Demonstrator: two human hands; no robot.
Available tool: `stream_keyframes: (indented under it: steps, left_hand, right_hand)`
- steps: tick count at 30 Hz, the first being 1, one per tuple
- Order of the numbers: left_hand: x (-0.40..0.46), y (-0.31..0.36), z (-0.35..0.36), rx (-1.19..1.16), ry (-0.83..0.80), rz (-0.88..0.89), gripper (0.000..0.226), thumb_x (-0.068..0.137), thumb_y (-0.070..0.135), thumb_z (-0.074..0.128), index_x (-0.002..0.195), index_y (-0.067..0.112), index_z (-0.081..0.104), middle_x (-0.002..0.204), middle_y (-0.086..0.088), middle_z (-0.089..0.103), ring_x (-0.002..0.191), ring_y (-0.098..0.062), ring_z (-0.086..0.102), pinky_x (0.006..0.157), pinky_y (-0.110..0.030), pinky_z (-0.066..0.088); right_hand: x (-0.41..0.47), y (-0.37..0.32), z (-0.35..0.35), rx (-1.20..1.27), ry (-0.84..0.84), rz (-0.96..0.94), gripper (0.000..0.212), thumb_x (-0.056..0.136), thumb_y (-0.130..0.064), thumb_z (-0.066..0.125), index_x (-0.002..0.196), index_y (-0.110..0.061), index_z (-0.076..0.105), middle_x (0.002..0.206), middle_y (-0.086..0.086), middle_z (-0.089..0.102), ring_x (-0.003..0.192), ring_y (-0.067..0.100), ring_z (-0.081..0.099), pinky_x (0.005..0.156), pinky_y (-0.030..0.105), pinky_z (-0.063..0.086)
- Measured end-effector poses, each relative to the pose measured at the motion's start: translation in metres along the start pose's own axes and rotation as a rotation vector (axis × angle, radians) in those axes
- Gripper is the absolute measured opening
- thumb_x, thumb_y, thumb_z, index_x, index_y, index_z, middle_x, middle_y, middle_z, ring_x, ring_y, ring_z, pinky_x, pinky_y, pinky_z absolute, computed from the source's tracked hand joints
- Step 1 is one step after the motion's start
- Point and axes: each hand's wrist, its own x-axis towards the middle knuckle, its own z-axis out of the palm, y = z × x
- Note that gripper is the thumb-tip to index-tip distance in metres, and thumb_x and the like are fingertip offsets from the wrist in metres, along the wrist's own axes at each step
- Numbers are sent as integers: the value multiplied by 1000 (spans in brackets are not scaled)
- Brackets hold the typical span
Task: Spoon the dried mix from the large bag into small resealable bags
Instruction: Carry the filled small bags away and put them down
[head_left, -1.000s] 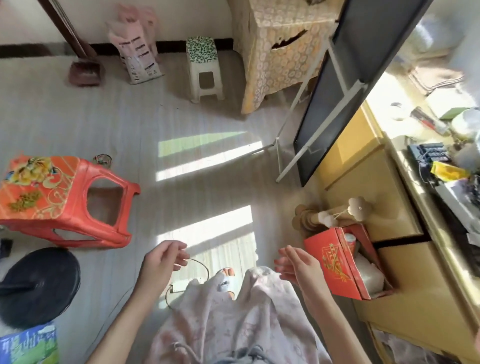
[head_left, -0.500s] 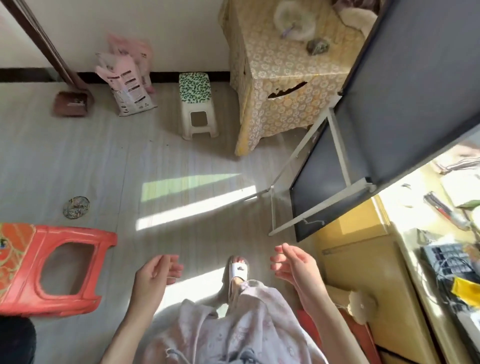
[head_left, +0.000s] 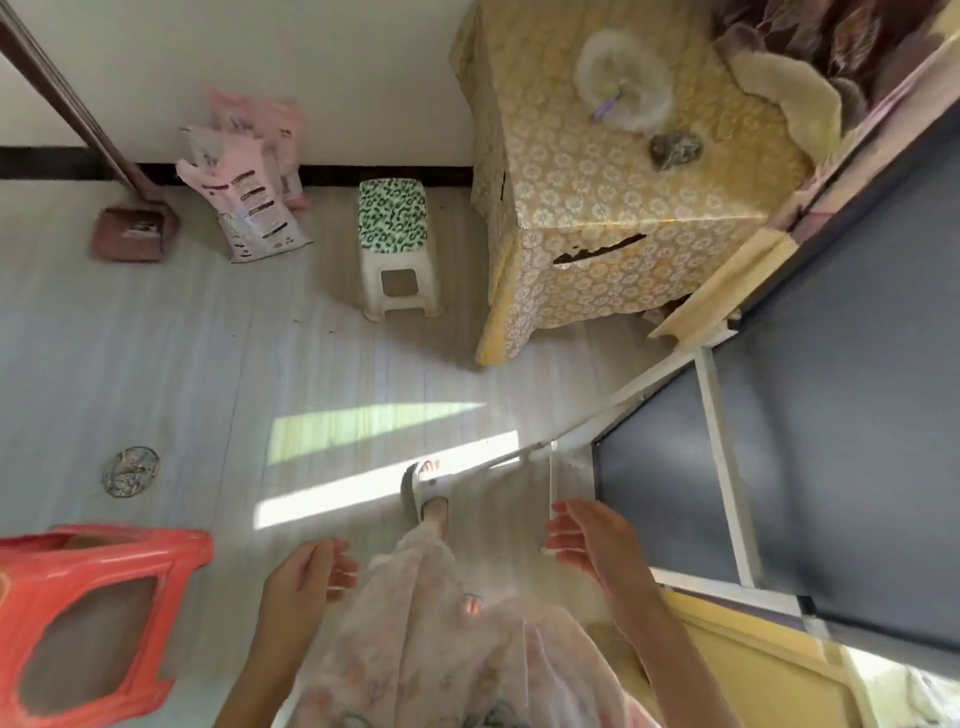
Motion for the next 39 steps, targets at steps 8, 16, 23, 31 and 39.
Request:
stream_keyframes:
  steps: [8,16,23,31,39]
  left_hand:
    - [155,136,29,52,-119,83,25,96,6,43,83,7,64,74,-12,68,69,-26,63,64,-33,49]
    - [283,264,70,142,-265,234,25,97,10,42,82,14,62,74,-7,66,66,-16,62,64,-24,50]
    - [348,300,118,136,-280,193,25,97,10,44,80,12,62,69,-3,66,61,-10,62,62,-23,49]
    - [419,348,179,170,-278,124,23,97,9,43,84,8,63,77,-13,67,74,-28,63,58,-17,48]
    - [480,437,262,217,-325,160,23,97,12,42,87,11,62,81,-12,67,76,-23,64,63,-18,50]
  right_hand:
    - [96,-108,46,47,66,-45,24,98,-18,50,88,-7,67,67,1,70,57,10,65,53,19,50]
    - [165,-213,85,138,122,-49,25,99,-16,48,84,-4,65,66,8,63,52,16,58,50,20,48]
    - [235,-280,86,145,161,-40,25,99,-18,47,85,-9,66,70,6,66,59,17,60,61,27,47]
    - [346,-372,56,101,183,-63,25,100,-21,46,89,-9,65,71,4,66,60,16,61,60,24,50]
    - [470,-462,-9,77,225,-5,31,102,-24,42,109,0,61,83,9,66,71,20,62,63,26,51]
